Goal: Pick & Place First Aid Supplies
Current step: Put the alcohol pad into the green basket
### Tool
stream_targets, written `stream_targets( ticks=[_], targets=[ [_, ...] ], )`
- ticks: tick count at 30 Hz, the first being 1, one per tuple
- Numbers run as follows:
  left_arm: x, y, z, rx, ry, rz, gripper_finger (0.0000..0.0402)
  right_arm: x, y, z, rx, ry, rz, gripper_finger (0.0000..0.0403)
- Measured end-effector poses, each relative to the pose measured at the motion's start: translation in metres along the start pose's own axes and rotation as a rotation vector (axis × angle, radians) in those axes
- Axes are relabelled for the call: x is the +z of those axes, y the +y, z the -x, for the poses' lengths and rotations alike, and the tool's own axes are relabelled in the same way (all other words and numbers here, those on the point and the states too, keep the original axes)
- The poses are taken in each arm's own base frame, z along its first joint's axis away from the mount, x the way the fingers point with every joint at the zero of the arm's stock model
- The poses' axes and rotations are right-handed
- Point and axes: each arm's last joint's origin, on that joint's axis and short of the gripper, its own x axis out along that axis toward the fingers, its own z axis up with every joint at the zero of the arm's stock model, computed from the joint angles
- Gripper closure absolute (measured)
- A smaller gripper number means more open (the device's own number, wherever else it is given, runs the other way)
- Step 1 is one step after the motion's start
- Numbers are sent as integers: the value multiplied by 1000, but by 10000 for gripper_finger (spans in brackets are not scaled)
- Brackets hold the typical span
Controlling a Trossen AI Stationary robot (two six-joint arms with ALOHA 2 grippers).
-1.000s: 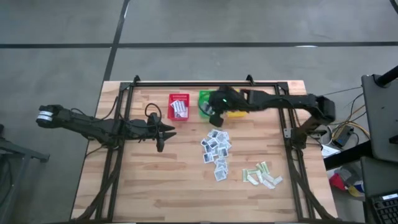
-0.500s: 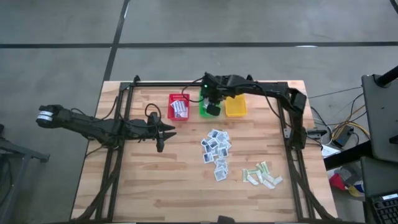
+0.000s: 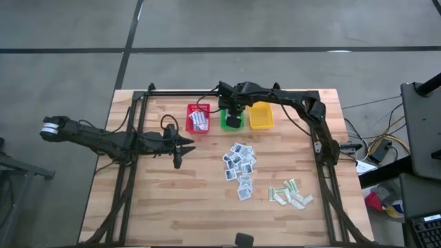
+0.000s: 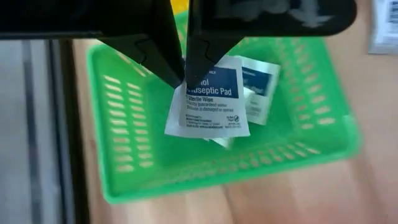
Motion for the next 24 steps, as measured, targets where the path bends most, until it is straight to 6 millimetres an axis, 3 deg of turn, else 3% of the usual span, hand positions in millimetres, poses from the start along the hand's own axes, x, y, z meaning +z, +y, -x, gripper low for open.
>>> stream_targets(
  ticks=[12, 18, 24],
  targets=[
    [-1, 0, 0, 2, 8, -6, 268, 8, -7, 7, 27, -8, -3, 288],
    [-1, 0, 0, 4, 10, -9, 268, 5, -6, 39, 87, 86, -35, 262],
    [-1, 0, 0, 4, 13, -13, 268, -4, 23, 84, 424, 24, 86, 283]
  ],
)
